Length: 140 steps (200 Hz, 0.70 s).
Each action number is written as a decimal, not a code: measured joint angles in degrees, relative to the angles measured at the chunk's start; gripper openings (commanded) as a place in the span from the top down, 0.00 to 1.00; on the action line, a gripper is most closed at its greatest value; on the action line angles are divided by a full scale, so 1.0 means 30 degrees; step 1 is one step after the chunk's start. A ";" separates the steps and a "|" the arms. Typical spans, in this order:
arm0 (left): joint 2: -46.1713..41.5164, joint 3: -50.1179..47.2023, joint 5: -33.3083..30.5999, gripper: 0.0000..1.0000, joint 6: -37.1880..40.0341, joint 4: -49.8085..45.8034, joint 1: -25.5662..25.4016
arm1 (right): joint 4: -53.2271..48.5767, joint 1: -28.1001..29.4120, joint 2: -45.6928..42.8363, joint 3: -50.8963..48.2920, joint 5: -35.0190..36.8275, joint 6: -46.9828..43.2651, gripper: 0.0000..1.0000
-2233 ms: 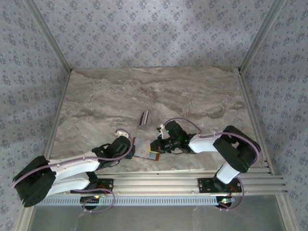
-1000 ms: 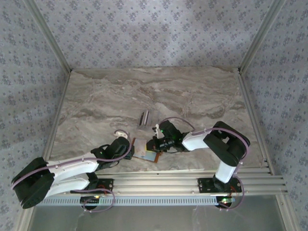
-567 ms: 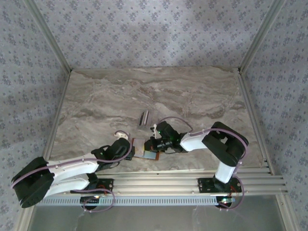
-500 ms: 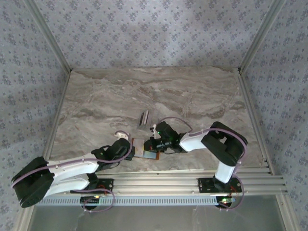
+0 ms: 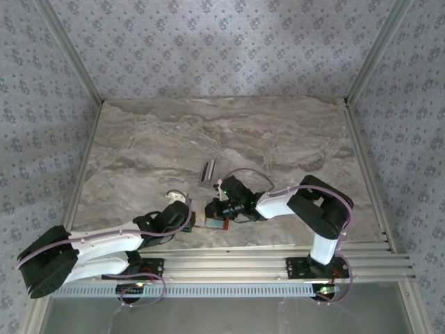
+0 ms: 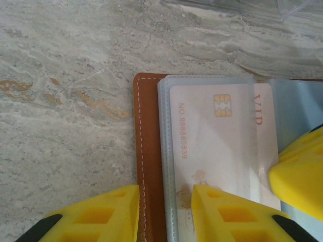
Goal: Put the credit cards into the card holder
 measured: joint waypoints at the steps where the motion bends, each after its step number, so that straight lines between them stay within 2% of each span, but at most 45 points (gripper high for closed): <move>1: -0.0007 0.0000 -0.0007 0.68 0.0000 0.0000 0.0000 | -0.0073 0.0007 -0.0015 0.0022 0.0015 -0.0036 0.94; 37: 0.0000 -0.0029 0.0087 0.68 -0.0058 0.0189 -0.0044 | -0.1967 0.0153 -0.0401 0.0568 0.0561 -0.0991 0.80; 89: 0.0102 -0.0029 0.0182 0.67 -0.0066 0.0401 -0.0153 | -0.3840 0.0408 -0.1115 0.1224 0.1224 -0.2120 0.45; 140: 0.0102 -0.0022 0.0226 0.66 -0.0058 0.0393 -0.0153 | -0.6564 0.0612 -0.2798 0.1253 0.2572 -0.3257 0.29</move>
